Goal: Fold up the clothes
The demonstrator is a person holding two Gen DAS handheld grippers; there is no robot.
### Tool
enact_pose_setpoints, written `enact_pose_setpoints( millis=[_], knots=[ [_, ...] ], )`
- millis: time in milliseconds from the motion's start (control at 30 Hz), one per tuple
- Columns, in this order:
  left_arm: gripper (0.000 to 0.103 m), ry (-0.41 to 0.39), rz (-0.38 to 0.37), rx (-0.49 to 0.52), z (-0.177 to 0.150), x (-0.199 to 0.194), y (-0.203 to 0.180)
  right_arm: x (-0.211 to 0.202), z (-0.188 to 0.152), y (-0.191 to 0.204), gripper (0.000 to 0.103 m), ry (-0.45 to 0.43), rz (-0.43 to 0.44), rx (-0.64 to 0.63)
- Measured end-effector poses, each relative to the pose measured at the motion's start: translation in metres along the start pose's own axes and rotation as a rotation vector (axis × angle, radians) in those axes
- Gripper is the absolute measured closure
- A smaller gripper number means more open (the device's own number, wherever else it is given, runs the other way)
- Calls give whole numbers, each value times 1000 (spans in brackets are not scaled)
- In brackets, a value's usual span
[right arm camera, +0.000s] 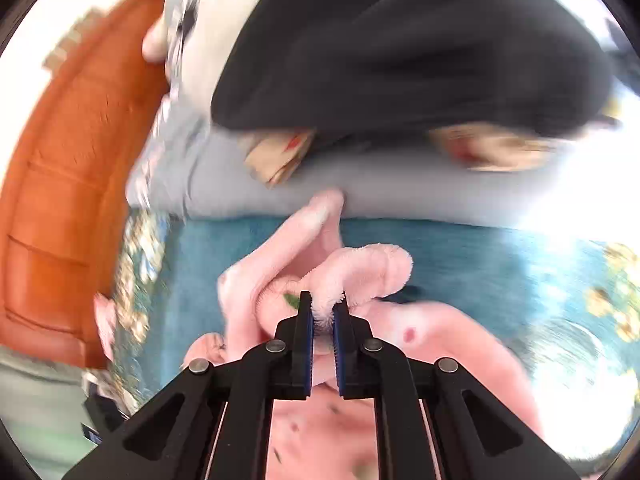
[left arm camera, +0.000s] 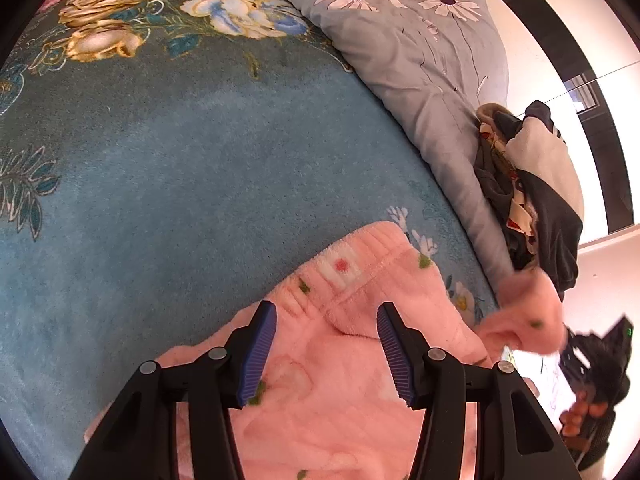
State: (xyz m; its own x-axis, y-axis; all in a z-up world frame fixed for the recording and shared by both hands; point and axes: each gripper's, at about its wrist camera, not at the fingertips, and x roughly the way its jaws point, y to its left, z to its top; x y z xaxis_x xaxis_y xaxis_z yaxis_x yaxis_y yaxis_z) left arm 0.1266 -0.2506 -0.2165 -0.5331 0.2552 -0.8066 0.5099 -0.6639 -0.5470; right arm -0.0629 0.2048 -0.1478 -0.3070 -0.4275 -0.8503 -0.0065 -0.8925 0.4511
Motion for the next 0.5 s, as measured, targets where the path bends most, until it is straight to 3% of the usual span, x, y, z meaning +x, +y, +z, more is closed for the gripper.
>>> enact_pose_setpoints(
  millis=[367,500],
  knots=[
    [47,4,12,17,-16,-24,-10,-226,-34,-214,94,-357,-115,383],
    [47,5,22,53,-22,-33,-20,-258,-81,-284,95,-400,-166,550]
  ],
)
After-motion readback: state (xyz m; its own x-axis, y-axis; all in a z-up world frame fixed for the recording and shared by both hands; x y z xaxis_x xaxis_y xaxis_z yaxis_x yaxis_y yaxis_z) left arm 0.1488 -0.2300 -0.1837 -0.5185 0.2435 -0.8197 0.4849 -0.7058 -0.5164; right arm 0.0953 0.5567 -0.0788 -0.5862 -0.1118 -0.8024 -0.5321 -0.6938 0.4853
